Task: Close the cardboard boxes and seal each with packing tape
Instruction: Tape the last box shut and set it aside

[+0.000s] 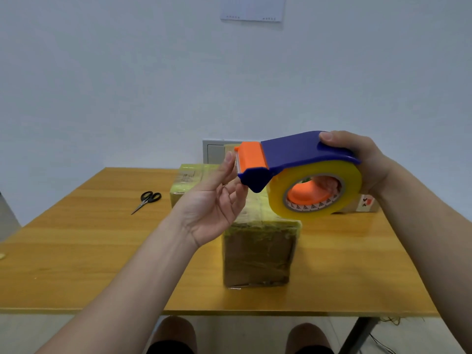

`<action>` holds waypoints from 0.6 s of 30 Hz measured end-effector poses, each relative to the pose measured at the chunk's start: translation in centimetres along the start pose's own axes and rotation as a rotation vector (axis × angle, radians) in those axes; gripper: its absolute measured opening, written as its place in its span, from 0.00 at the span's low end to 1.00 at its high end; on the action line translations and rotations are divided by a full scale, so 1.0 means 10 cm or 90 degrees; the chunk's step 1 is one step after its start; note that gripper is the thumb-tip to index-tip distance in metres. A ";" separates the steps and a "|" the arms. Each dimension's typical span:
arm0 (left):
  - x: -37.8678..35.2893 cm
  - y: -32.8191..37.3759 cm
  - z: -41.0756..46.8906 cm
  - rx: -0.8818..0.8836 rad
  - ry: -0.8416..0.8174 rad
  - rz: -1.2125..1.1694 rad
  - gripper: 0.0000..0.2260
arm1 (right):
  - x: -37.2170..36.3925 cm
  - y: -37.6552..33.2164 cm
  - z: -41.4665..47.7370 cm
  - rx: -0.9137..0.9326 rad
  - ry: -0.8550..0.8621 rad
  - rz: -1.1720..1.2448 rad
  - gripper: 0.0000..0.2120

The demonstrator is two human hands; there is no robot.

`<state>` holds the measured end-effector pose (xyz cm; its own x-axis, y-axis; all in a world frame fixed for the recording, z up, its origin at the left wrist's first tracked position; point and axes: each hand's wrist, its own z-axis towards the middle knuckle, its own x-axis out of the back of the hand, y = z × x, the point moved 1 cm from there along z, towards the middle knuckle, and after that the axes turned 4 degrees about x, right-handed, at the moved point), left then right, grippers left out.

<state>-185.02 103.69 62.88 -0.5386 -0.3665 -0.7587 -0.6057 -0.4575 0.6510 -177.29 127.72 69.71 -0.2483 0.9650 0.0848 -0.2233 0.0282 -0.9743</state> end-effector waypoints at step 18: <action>-0.08 0.19 -0.14 -0.035 0.158 0.344 0.11 | -0.02 -0.11 -0.09 -0.043 -0.040 -0.064 0.27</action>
<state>-184.94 102.01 64.74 -0.6045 -0.7345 -0.3083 -0.2497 -0.1928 0.9489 -176.15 127.78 70.59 -0.2867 0.9383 0.1932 -0.1861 0.1433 -0.9720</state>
